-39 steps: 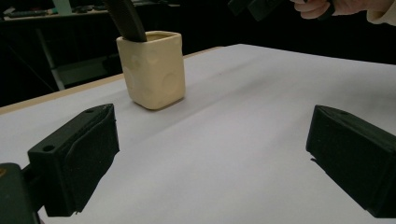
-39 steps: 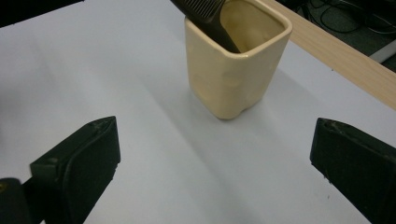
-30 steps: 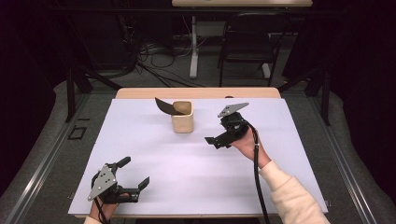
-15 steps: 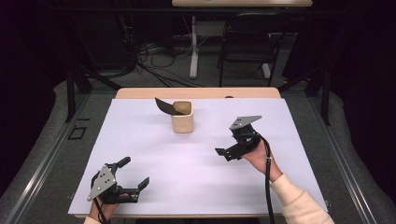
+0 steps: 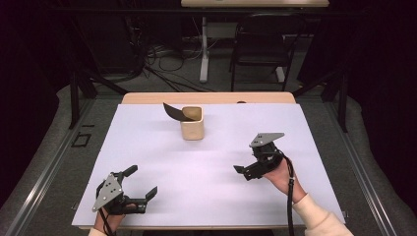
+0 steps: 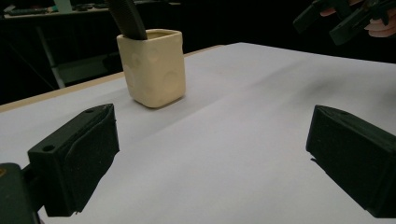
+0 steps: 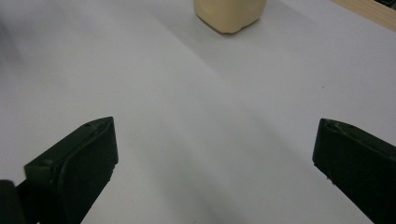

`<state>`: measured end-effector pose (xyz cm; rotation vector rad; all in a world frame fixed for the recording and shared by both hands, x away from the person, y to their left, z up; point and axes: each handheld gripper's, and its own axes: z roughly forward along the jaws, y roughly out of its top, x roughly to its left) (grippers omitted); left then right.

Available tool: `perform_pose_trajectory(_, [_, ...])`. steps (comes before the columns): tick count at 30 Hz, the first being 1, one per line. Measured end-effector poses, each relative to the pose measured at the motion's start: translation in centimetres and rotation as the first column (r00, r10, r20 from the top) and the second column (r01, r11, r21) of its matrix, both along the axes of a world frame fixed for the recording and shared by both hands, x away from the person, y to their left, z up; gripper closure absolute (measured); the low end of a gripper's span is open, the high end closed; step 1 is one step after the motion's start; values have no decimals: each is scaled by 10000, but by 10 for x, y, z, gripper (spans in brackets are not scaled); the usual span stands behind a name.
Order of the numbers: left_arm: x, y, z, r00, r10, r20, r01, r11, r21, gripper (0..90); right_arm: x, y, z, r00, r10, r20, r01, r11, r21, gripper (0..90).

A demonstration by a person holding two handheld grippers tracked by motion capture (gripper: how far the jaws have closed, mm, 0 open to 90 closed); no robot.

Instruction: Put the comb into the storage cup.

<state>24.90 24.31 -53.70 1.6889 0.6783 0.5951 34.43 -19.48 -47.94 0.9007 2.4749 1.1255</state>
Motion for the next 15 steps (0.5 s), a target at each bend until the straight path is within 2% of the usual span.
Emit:
perform_pose_trajectory(7, [0, 0, 0, 10000, 34, -21, -34, 10000, 0, 24, -13, -7, -5, 9997, -73, 238, 71, 9999, 92, 0])
perform_pose_trajectory(15, [0, 0, 0, 10000, 35, -33, -35, 10000, 17, 23, -25, -18, -17, 9994, -339, 110, 338, 9993, 136, 0])
